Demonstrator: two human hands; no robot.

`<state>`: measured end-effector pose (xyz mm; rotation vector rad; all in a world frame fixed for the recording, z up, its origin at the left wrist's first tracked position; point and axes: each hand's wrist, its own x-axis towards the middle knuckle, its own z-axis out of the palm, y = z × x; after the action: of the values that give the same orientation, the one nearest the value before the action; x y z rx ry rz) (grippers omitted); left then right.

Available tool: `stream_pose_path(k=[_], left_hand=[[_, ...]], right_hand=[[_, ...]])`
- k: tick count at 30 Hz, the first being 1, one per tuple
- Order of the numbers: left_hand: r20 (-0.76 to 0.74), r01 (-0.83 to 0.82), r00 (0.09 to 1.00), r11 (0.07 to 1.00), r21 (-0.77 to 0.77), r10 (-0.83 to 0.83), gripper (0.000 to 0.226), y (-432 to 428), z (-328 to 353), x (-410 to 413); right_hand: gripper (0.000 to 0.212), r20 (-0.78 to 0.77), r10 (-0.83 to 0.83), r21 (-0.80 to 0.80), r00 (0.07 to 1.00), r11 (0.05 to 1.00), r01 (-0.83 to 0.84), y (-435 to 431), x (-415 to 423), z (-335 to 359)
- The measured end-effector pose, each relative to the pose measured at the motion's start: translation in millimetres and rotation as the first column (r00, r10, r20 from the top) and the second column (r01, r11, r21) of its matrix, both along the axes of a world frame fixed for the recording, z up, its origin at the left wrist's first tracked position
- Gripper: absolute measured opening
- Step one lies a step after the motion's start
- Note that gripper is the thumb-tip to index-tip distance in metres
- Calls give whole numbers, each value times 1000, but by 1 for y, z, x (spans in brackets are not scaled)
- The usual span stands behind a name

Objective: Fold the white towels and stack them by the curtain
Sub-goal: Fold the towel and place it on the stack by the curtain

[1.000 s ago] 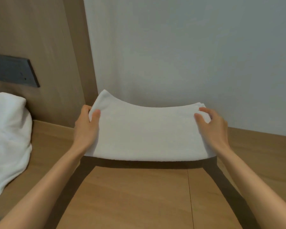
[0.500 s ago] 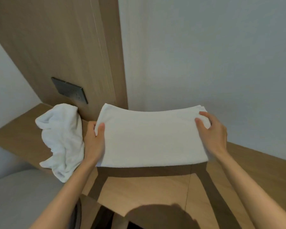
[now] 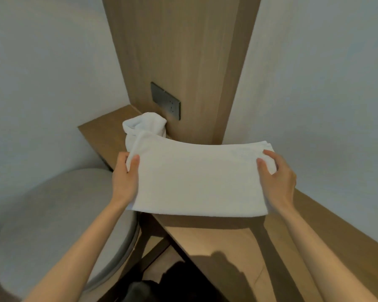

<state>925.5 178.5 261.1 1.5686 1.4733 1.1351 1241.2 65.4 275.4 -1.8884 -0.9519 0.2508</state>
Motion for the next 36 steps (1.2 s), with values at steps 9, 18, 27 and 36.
stream_pose_path(k=[9,18,27,36], left_hand=[[-30,-242,970,970,6,243,16,19,-14,-128],[-19,-411,912,911,-25,410,14,44,-32,-295],[5,-588,807,803,-100,591,13,23,-41,-447],[-101,-806,590,577,-132,801,13,-49,-56,-518]], right_hand=[[24,33,233,21,972,972,-234,82,-110,-14],[27,25,379,6,925,925,-379,165,-275,-30],[30,29,596,-59,803,803,-594,224,-438,-53],[27,6,862,-53,507,506,-861,255,-553,-77]])
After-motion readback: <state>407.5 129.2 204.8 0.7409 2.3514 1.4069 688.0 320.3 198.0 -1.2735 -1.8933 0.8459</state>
